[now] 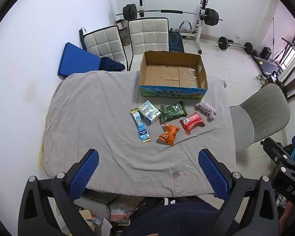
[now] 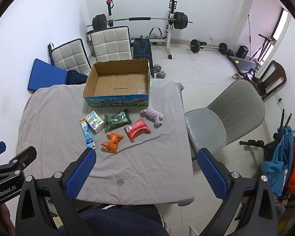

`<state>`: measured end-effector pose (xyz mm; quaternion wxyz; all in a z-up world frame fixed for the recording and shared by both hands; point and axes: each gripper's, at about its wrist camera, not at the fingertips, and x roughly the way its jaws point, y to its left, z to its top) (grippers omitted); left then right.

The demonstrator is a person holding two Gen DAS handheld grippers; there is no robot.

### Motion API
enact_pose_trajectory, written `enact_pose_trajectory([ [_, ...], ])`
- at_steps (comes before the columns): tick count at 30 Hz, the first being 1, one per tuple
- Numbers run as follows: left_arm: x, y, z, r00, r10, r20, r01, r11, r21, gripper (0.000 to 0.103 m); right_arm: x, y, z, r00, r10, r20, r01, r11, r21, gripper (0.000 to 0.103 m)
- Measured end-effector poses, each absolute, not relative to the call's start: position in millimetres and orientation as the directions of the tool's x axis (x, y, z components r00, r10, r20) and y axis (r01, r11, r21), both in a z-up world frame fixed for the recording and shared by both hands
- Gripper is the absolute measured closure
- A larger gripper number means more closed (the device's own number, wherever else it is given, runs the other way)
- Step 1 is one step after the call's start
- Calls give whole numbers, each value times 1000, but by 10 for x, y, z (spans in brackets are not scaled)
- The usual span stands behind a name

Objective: Organize soft objects

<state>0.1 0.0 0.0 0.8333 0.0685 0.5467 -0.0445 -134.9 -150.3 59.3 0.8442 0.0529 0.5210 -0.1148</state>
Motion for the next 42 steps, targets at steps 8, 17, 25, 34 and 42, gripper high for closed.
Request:
enact_pose_trajectory([
  [8, 51, -21, -4, 402, 4, -915, 141, 988, 66, 0, -1349, -1544, 707, 444, -134, -886, 248, 969, -23, 0],
  [17, -49, 28, 96, 436, -18, -900, 138, 989, 47, 0, -1373, -1518, 782, 458, -147, -877, 254, 967, -29, 0],
  [25, 11, 12, 119, 437, -20, -899, 136, 990, 44, 0, -1369, -1507, 804, 457, -148, -877, 256, 966, -30, 0],
  [34, -15, -23, 120, 441, -28, -897, 138, 990, 37, 0, -1354, -1520, 774, 450, -147, -881, 255, 966, -31, 0],
  [42, -35, -48, 78, 439, -35, -898, 132, 991, 26, 0, -1346, -1536, 742, 449, -147, -881, 255, 966, -31, 0],
])
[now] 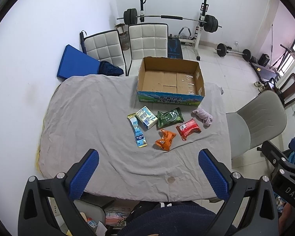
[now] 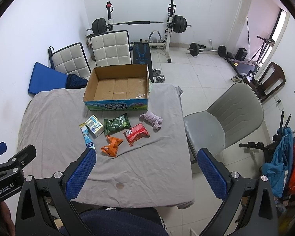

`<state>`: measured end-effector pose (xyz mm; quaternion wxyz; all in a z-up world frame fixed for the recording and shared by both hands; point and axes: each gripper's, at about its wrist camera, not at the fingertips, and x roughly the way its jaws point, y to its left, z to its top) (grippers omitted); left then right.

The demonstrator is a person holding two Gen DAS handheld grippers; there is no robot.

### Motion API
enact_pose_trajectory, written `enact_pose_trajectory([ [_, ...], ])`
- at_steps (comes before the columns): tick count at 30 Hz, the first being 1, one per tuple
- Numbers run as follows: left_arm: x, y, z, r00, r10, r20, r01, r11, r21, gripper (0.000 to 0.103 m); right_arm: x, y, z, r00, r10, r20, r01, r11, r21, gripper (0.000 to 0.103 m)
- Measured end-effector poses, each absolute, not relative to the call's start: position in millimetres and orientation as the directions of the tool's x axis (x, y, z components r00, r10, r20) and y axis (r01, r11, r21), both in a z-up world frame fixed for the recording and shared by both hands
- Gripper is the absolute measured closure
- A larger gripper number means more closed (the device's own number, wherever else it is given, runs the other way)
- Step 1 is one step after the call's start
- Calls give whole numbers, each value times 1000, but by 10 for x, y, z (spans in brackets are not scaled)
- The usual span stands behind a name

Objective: Organize soft objects

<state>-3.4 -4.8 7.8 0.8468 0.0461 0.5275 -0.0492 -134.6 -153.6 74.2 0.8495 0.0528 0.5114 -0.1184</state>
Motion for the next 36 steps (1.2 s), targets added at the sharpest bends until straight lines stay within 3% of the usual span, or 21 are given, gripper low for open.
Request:
enact_pose_trajectory([
  [36, -183, -77, 143, 464, -36, -885, 98, 995, 12, 0, -1472, -1566, 796, 482, -150, -864, 238, 971, -36, 0],
])
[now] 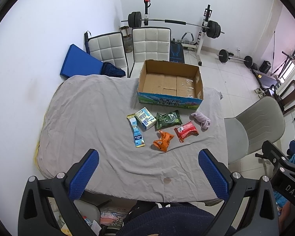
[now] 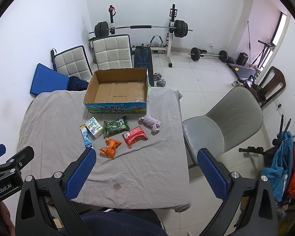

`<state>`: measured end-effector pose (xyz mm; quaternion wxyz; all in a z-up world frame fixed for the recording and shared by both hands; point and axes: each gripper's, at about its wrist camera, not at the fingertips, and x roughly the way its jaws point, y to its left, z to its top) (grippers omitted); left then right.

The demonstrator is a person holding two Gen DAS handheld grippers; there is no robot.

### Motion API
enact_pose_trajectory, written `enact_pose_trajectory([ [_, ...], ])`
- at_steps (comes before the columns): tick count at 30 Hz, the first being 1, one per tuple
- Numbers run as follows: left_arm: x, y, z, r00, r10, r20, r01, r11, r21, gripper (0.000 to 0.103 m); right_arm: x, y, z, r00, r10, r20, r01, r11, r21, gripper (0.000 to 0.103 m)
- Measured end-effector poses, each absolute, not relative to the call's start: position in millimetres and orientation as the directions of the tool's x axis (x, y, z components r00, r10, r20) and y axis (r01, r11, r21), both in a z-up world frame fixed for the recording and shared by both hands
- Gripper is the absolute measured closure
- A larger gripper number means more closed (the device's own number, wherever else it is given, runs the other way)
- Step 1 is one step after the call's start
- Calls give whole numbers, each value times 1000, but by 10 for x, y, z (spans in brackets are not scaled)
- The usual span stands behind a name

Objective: Organize soft objects

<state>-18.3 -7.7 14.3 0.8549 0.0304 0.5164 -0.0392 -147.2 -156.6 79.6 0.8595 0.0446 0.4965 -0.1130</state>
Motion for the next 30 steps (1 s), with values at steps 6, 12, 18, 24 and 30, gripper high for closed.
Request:
enact_pose_trajectory([
  [6, -157, -53, 128, 462, -33, -886, 91, 996, 11, 0, -1434, -1567, 779, 479, -142, -866, 230, 973, -32, 0],
  [12, -158, -42, 118, 460, -33, -887, 90, 996, 9, 0, -1406, -1569, 755, 477, -139, -868, 228, 973, -31, 0],
  [18, -24, -10, 86, 444, -27, -896, 86, 996, 12, 0, -1257, -1580, 685, 459, -130, -879, 227, 974, -25, 0],
  [24, 262, 16, -52, 447, -1, -895, 65, 997, 31, 0, -950, -1657, 450, 421, -106, -901, 239, 971, -2, 0],
  [30, 867, 85, -553, 402, 22, -915, 33, 999, 39, 0, -422, -1782, -255, 329, -63, -942, 271, 962, 30, 0],
])
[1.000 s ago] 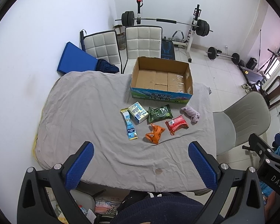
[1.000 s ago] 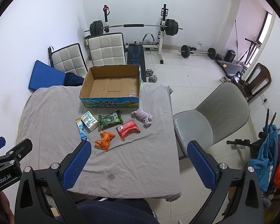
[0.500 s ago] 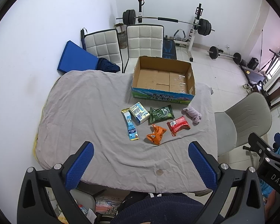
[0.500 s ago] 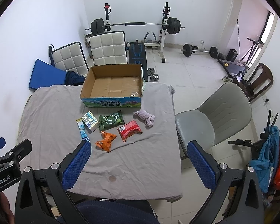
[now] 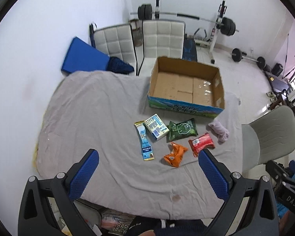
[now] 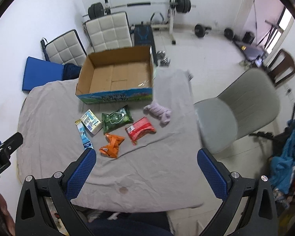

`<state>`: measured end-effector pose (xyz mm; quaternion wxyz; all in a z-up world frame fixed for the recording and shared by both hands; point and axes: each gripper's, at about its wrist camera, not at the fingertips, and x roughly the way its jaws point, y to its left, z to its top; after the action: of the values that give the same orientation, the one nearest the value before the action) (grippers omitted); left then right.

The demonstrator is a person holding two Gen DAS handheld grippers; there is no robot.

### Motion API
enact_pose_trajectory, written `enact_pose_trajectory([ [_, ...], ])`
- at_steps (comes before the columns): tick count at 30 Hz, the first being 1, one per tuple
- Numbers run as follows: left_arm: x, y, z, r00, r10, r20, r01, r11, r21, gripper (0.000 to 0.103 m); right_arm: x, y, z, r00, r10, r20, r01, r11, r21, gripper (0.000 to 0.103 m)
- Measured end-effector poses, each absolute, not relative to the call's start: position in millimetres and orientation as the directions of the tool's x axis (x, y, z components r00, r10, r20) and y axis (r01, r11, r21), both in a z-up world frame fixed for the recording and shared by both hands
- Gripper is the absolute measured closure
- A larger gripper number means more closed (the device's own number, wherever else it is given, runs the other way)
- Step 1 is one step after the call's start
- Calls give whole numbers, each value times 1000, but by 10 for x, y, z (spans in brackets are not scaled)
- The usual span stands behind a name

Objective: Organize soft objects
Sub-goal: 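Grasp the blue tube snack with the left tool while the right tool grasps the red bag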

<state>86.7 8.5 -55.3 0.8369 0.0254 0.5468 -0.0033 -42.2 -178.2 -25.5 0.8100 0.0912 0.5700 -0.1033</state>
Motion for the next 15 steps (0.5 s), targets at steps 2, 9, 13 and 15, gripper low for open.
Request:
enact_pose_trajectory([
  [2, 1070, 91, -814, 364, 42, -930, 42, 997, 61, 0, -211, -1796, -602, 289, -52, -956, 292, 956, 36, 0],
  [9, 1694, 229, -1960, 160, 27, -987, 54, 998, 37, 0, 441, -1800, -1912, 142, 10, -990, 379, 923, 64, 0],
  [13, 1880, 365, -2500, 107, 40, -993, 17, 999, 42, 0, 713, -1790, -2618, 63, -15, -998, 403, 915, 12, 0],
  [15, 1940, 421, -2762, 83, 46, -995, -3, 999, 46, 1, 817, -1823, -2905, 22, -14, -1000, 431, 902, -3, 0],
])
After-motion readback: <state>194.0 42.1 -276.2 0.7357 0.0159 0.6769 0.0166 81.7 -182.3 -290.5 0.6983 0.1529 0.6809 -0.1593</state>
